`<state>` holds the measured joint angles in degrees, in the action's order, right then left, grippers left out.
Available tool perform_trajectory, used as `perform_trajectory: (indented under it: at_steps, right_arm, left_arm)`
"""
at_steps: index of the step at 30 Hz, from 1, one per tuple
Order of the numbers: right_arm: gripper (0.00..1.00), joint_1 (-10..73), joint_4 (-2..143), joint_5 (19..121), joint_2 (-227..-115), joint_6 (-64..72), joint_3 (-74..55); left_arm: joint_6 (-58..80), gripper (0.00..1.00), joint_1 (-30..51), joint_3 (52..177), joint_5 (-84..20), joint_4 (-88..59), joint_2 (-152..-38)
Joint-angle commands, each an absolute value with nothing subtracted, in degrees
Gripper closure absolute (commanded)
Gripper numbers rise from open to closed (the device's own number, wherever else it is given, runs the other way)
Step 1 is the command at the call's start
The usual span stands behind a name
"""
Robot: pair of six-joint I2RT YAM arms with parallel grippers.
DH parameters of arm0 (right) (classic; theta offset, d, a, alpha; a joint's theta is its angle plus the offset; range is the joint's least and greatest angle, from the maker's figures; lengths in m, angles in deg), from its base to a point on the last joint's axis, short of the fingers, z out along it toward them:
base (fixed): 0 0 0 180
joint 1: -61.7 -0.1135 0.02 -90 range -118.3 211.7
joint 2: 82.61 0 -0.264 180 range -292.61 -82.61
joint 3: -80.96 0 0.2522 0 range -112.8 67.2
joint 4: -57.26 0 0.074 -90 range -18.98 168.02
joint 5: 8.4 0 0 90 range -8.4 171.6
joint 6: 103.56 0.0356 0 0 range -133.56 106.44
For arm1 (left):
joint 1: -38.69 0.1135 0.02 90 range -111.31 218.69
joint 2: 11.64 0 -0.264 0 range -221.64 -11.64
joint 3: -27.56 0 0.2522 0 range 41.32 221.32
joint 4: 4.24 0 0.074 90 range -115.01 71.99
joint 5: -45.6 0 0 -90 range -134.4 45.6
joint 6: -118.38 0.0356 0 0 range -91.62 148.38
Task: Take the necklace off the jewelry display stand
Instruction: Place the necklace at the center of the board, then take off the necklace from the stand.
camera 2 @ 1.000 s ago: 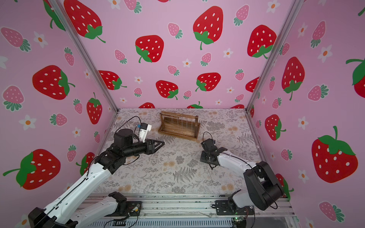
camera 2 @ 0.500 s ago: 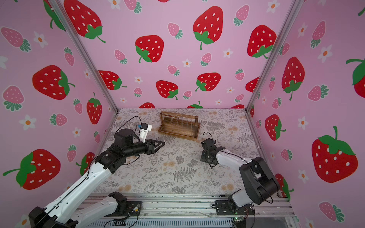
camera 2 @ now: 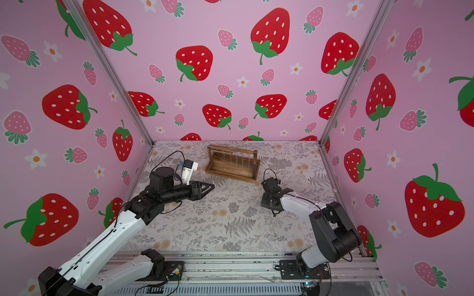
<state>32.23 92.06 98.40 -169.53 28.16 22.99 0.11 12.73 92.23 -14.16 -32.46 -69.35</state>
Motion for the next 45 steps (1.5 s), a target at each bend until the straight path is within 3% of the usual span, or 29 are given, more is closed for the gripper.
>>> perform_trajectory:
  at_steps: [1, 3, 10, 20, 26, 31, 38, 45]
  right_arm:
    - [1.00, 32.8, 92.0, 98.9, -170.4, 27.6, 21.7]
    - [1.00, 32.9, 92.0, 98.7, -170.7, 27.7, 21.7]
    - [0.85, 33.1, 91.8, 97.9, -171.0, 27.6, 21.4]
    - [0.80, 33.2, 94.2, 97.7, -166.9, 26.4, 20.0]
    - [0.77, 33.3, 96.5, 102.3, -153.7, 21.5, 18.4]
    - [0.77, 33.3, 88.1, 102.5, -146.9, 18.1, 26.4]
    - [0.76, 33.3, 85.6, 100.2, -143.2, 18.8, 30.4]
    - [0.75, 33.4, 85.0, 97.2, -143.5, 19.9, 30.7]
  left_arm:
    - [0.7, 0.51, 12.4, 94.1, -13.2, -32.6, -69.6]
    - [0.7, 0.51, 12.2, 94.1, -13.3, -32.6, -69.6]
    - [0.5, 0.51, 12.0, 93.9, -13.2, -32.0, -70.0]
    - [0.2, 0.51, 11.7, 94.7, -14.2, -31.7, -71.6]
    - [-1.1, 0.54, 11.4, 97.9, -18.0, -24.5, -80.9]
    - [1.1, 0.58, 11.5, 103.1, -28.2, -18.5, -90.4]
    - [7.2, 0.56, 11.5, 108.7, -38.4, -15.9, -97.9]
    - [10.3, 0.56, 11.5, 115.3, -37.4, -15.4, -103.8]
